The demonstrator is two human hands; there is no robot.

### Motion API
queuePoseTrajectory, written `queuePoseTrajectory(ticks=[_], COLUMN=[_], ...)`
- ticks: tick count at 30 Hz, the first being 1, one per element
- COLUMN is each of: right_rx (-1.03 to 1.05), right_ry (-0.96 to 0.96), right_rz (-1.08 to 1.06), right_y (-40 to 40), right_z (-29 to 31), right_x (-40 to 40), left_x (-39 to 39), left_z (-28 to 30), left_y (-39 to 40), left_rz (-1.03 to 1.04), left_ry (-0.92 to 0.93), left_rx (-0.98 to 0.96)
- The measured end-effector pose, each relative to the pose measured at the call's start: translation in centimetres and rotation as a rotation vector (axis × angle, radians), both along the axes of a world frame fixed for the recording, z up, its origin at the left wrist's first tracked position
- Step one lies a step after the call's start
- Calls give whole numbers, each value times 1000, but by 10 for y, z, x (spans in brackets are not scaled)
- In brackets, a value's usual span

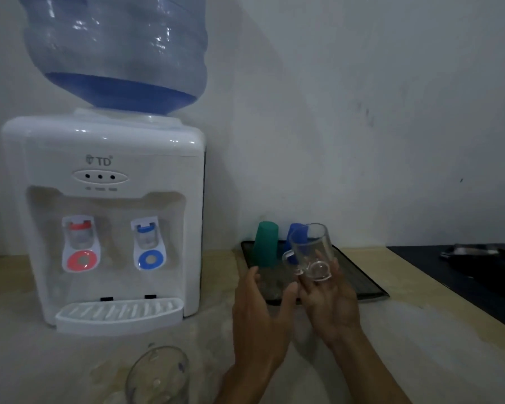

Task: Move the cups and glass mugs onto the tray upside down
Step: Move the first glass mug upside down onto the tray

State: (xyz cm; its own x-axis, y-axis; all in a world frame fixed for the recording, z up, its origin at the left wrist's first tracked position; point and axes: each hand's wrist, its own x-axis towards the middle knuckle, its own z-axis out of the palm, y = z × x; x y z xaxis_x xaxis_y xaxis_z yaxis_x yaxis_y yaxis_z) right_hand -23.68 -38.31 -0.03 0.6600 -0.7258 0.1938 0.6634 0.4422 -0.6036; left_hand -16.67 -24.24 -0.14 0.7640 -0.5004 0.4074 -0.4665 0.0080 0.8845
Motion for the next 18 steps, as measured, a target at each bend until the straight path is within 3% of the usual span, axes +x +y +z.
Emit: queuePoseTrajectory(ticks=[6, 10, 14, 18], right_rx=[75, 143, 35, -96], right_ry=[17, 137, 393, 490], right_rz=[-260, -446, -803, -905], right_y=[-20, -27, -25, -26], right_z=[-4, -10, -17, -19], right_x=[-13, -14, -6, -5], left_x=[12, 15, 19, 21], left_z=[-29, -36, -40, -41], left_y=[0, -2, -3, -4], left_rz=[71, 16, 3, 12], left_ry=[31, 21, 37, 50], left_rx=[126, 203, 230, 211])
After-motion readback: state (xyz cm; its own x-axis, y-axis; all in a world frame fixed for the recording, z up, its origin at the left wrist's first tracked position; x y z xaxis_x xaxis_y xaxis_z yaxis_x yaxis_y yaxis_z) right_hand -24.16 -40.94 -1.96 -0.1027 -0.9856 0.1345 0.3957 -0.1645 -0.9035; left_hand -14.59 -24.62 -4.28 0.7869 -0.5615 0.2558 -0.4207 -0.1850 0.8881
